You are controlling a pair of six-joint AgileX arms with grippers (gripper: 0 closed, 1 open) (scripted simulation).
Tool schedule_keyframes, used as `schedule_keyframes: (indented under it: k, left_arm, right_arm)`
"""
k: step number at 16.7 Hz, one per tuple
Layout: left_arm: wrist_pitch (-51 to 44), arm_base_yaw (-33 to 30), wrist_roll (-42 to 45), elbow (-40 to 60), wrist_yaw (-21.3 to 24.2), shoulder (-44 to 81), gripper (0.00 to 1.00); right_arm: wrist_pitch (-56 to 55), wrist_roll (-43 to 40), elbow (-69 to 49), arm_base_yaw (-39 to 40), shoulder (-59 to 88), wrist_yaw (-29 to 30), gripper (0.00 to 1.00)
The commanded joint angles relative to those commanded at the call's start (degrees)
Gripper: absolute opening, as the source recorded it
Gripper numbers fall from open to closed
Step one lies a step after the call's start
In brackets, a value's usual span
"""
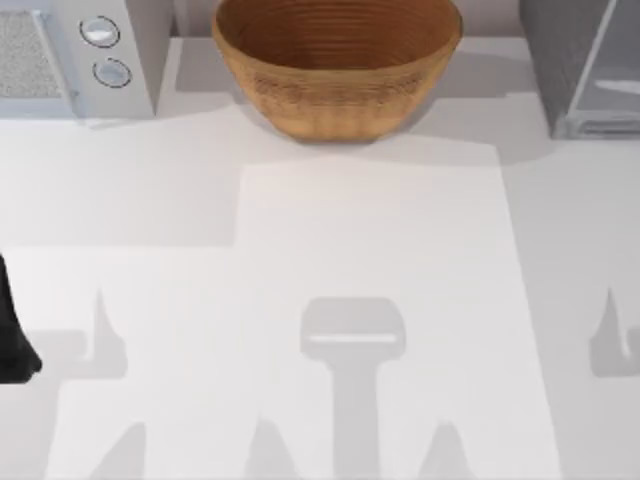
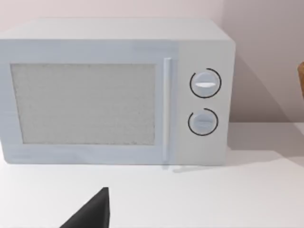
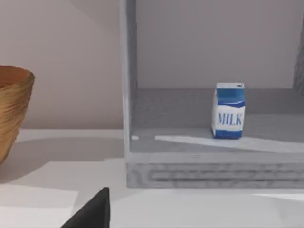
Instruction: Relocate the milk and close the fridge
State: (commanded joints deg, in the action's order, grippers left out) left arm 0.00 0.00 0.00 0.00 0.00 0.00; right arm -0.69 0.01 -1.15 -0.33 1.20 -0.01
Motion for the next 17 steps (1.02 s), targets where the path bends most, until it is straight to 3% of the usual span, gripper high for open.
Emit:
schedule_keyframes:
  k: [10,17]
  left_arm:
    - [0.00,0.00,0.00,0.00,0.00,0.00,1.00]
    - [0.00,0.00,0.00,0.00,0.00,0.00,1.00]
  right_arm:
    - [4.36,0.08,-1.54,0.30,-4.08,-0.14,1.00]
    - [32.77,-0.39,-15.58,0.24,-21.07,0.15,1.00]
